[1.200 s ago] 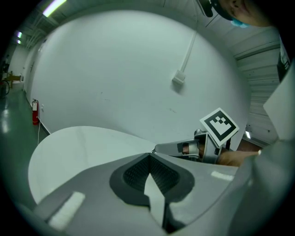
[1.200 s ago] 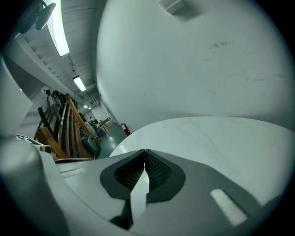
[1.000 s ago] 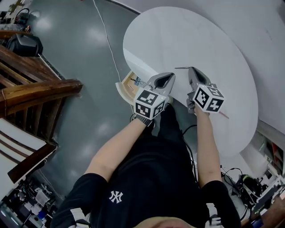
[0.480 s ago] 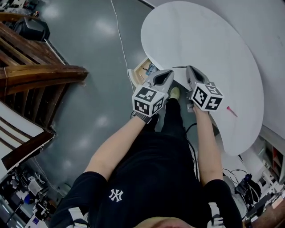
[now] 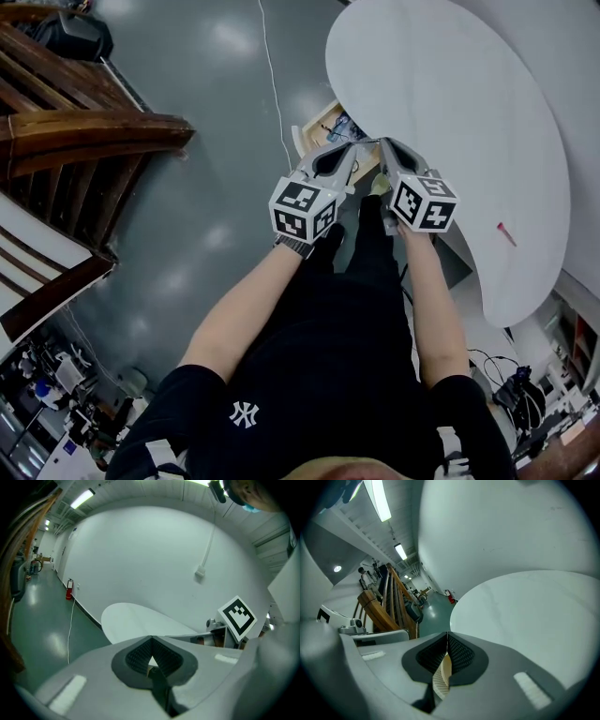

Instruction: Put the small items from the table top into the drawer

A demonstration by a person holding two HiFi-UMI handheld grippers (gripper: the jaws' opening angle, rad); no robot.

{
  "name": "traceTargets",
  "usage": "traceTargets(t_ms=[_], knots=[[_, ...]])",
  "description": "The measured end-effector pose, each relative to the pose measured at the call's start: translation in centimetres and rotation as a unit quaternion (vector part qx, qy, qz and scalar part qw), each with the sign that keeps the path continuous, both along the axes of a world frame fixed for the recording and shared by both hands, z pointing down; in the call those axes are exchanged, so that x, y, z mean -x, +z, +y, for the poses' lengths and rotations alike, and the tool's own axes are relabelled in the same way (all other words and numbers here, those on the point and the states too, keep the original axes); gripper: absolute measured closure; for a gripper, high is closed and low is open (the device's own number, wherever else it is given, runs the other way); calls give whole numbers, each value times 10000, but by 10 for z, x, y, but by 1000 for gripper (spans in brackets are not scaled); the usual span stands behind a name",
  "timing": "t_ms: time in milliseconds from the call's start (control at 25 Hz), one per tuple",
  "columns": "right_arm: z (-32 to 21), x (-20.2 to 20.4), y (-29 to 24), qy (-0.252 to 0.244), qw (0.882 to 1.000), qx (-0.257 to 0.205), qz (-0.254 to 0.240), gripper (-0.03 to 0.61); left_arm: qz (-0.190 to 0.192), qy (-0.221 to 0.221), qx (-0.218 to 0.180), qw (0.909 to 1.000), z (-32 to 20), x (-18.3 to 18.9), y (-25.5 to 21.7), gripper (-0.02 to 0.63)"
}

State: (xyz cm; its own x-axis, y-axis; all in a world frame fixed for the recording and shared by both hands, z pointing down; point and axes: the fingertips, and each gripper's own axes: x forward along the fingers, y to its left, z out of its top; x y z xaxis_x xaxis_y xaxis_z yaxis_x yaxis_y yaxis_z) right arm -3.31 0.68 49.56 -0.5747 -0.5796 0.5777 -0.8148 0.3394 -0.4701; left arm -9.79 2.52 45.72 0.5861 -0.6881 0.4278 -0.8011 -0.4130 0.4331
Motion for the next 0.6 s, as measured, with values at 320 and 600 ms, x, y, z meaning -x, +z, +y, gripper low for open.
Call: traceTargets(t_ms=[320, 600], knots=[[25, 26, 45, -162, 9995, 246, 121, 548, -33, -186, 187, 9996, 15, 23, 28, 614], [34, 35, 94, -100, 9980, 563, 270, 546, -70, -80, 371, 9993, 21, 21, 51, 614]])
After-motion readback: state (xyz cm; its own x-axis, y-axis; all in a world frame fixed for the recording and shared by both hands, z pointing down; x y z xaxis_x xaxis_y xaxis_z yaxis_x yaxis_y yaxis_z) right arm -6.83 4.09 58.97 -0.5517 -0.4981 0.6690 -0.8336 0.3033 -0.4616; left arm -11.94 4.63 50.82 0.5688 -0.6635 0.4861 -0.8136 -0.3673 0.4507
